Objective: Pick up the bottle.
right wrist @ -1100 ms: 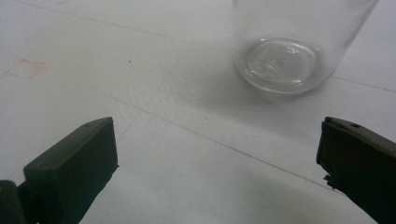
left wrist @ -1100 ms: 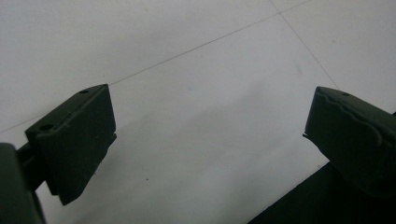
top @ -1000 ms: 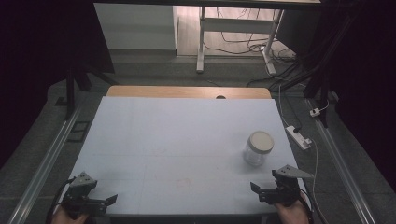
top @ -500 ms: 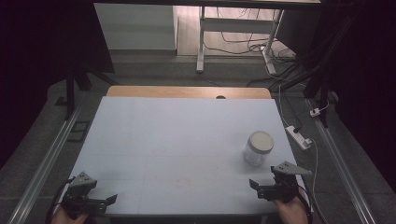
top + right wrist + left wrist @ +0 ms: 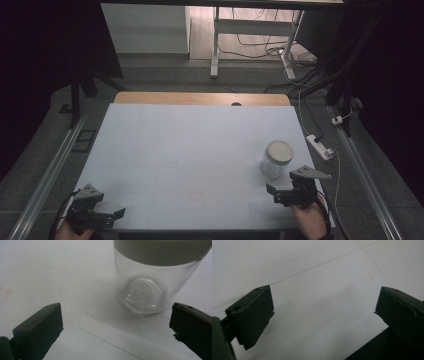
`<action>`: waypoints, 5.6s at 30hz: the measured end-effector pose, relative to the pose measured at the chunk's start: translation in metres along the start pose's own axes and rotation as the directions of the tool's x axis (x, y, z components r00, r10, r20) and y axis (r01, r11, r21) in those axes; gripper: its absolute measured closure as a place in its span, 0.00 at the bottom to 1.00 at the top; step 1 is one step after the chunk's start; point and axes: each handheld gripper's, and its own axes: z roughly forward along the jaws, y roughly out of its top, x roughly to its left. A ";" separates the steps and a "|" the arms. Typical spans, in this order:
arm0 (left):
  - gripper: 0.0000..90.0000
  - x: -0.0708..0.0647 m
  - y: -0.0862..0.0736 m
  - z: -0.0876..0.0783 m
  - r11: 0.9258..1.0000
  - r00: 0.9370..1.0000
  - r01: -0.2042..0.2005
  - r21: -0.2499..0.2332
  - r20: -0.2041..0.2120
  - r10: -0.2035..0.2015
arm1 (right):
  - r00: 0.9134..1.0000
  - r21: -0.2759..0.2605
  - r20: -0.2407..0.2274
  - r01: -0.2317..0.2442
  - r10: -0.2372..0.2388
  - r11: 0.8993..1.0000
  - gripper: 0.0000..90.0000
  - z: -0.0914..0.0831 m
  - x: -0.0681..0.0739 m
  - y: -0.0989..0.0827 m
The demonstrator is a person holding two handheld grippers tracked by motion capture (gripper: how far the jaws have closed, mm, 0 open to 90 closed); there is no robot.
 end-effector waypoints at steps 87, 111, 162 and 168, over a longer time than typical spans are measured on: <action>0.03 0.002 0.001 0.001 1.000 1.000 0.006 0.017 0.028 -0.007 | 0.994 0.006 0.091 0.058 -0.058 0.998 0.07 0.059 -0.031 0.040; 0.03 0.002 0.001 0.001 1.000 1.000 0.008 0.015 0.029 -0.009 | 0.986 -0.030 -0.048 0.156 -0.157 0.987 0.07 0.054 0.005 0.051; 0.03 0.001 0.001 0.002 1.000 0.999 -0.011 0.025 0.035 0.011 | 0.876 -0.043 -0.331 0.357 -0.350 0.933 0.07 0.099 0.135 0.072; 0.03 0.001 0.001 0.003 1.000 0.999 -0.014 0.027 0.034 0.014 | 0.861 -0.041 -0.350 0.379 -0.368 0.925 0.07 0.103 0.146 0.071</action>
